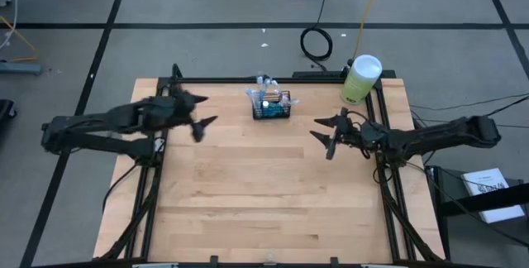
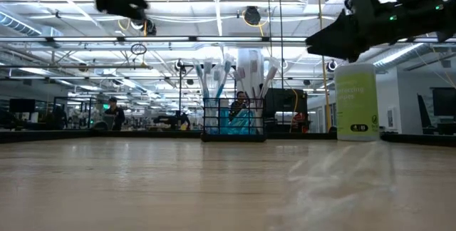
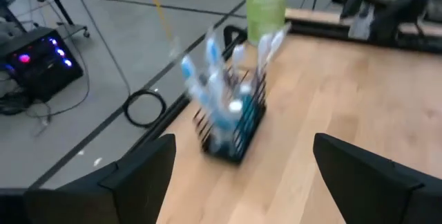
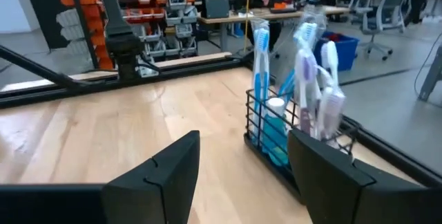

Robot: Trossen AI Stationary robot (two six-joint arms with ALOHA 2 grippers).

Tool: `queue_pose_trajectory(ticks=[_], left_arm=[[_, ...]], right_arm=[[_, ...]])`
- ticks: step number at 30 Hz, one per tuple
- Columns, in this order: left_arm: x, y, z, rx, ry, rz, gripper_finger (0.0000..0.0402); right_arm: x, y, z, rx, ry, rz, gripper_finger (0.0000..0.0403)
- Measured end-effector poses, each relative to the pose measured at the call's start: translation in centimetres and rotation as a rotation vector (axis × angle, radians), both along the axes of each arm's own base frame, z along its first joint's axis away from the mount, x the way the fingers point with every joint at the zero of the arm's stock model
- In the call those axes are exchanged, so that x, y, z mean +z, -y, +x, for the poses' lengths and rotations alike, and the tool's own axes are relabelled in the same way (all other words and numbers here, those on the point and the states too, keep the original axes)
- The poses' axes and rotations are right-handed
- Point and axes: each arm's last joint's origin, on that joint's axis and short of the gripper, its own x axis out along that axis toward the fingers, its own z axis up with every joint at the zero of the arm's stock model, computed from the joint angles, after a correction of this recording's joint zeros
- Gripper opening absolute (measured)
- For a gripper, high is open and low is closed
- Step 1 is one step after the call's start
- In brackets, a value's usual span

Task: Pick & Place toothbrushing station
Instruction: Return to home position

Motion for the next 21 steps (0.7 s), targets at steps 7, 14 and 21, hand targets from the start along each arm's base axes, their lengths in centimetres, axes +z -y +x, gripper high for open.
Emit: queue_pose_trajectory(ticks=[7,14,21], left_arm=[[-2.1,1.2,-5.7,0.022,0.043,-0.139,0.0351],[-8.0,2.2,-6.8,-0.155,0.157,-0.103,0.0351],[-11.3,2.5,-7.3,-0.226,0.269,-0.036,0.0351]], right_arm=[[1.4,-0.1,-2.7,-0.002,0.039,0.032,0.021],[1.2,-0.1,-5.1,0.002,-0.033,0.025,0.021],[1.5,-0.5,-6.3,0.129,0.072,0.022,0.021]])
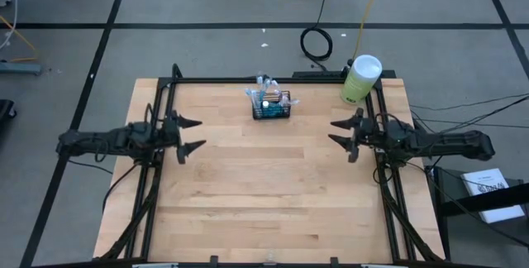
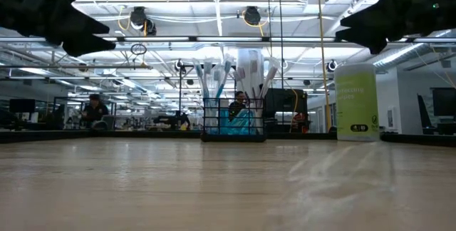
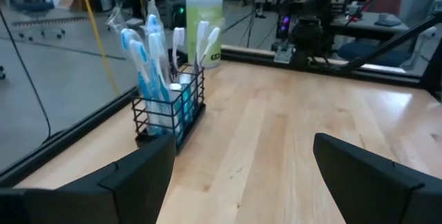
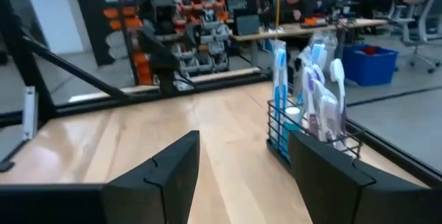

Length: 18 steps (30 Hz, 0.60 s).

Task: Pick & Place toothbrushing station
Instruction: Return to home position

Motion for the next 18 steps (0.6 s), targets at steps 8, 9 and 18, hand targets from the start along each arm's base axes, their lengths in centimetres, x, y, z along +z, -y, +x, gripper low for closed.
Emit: queue_pose_trajectory(ticks=[8,9,18], left_arm=[[-1.8,0.3,-0.4,-0.061,0.075,0.05,0.0351],[-2.1,0.4,-0.4,-0.068,0.082,0.058,0.0351],[-3.2,0.6,-0.1,-0.131,0.077,0.065,0.0351]], right_arm=[[-1.8,-0.1,-1.1,0.011,0.086,-0.021,0.021],[-2.1,-0.1,-1.2,0.03,0.103,-0.036,0.021],[-3.2,-0.3,-1.9,0.078,0.157,-0.062,0.021]])
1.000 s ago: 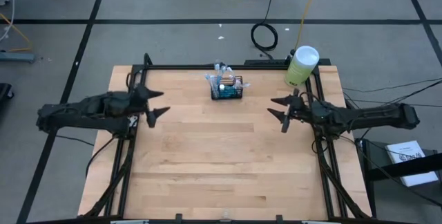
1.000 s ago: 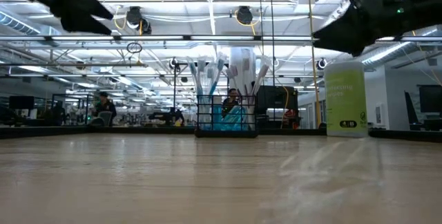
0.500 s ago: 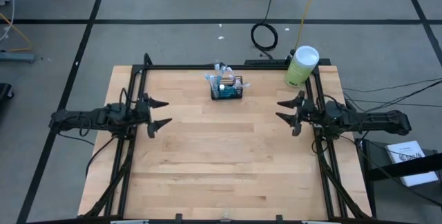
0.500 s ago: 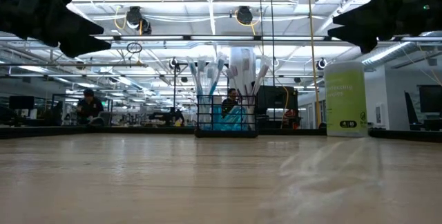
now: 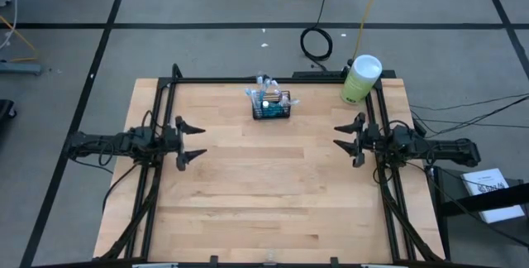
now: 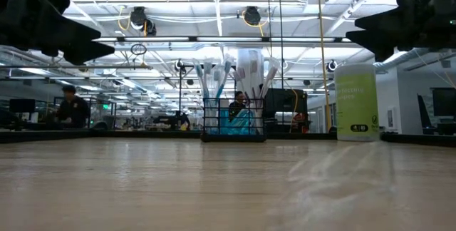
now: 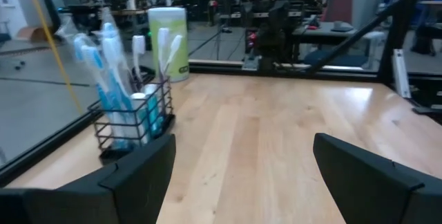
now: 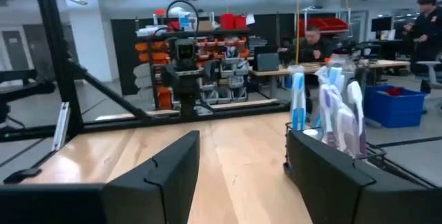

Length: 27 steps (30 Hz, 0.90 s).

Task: Pick & Place toothbrushing station
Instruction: Return to home position

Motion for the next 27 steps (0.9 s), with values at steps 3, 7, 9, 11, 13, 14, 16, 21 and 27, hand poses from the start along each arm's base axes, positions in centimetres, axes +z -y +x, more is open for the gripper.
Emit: queue_pose_trajectory(ticks=[3,7,9,11,13,14,16,21,27], left_arm=[[0.0,0.0,0.0,-0.014,0.002,0.0,0.0351],[0.0,0.1,0.0,-0.022,0.001,0.002,0.0351],[0.0,0.1,0.0,-0.035,0.001,0.001,0.0351],[-0.1,0.1,0.0,-0.048,0.0,0.002,0.0351],[0.0,0.1,0.0,-0.05,0.001,0.001,0.0351],[0.0,0.1,0.0,-0.05,0.001,0.001,0.0351],[0.0,0.1,0.0,-0.049,0.004,0.001,0.0351],[-0.1,0.1,0.0,-0.049,0.001,0.002,0.0351],[0.0,0.1,0.0,-0.051,-0.013,0.148,0.0351]], right_arm=[[-0.1,0.0,0.0,0.009,0.011,0.01,0.021],[-0.3,-0.1,0.0,0.038,0.002,0.019,0.021],[-0.3,-0.3,0.0,0.095,0.0,0.011,0.021],[-0.3,-0.4,0.0,0.135,-0.001,0.006,0.021],[-0.3,-0.4,0.0,0.155,-0.002,0.002,0.021],[-0.3,-0.5,0.0,0.161,-0.003,-0.003,0.021],[-0.4,-0.5,0.0,0.159,-0.011,-0.012,0.021],[-0.8,-0.4,0.1,0.157,-0.054,0.007,0.021],[-1.1,-0.4,0.2,0.168,-0.074,0.119,0.021]])
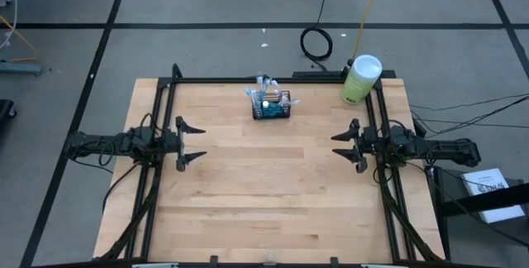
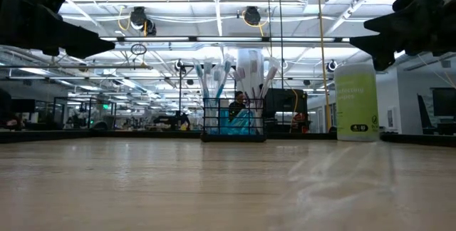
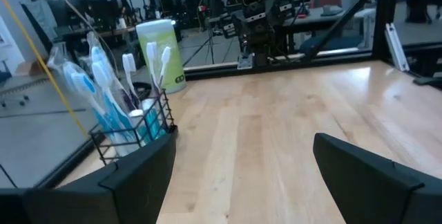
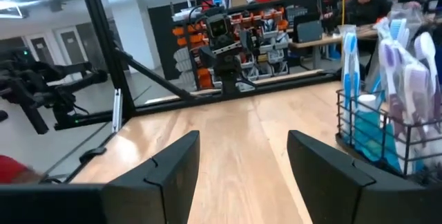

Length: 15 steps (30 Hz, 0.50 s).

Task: Pick & Place toothbrushing station
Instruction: Return to home position

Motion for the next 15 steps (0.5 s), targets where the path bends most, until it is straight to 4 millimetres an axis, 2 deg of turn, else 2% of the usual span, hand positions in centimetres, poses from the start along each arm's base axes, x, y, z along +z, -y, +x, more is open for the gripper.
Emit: queue_pose_trajectory(ticks=[15], left_arm=[[0.0,-0.01,0.0,0.003,0.001,0.009,0.0351]], right_arm=[[0.0,0.0,0.0,0.0,0.0,0.006,0.021]])
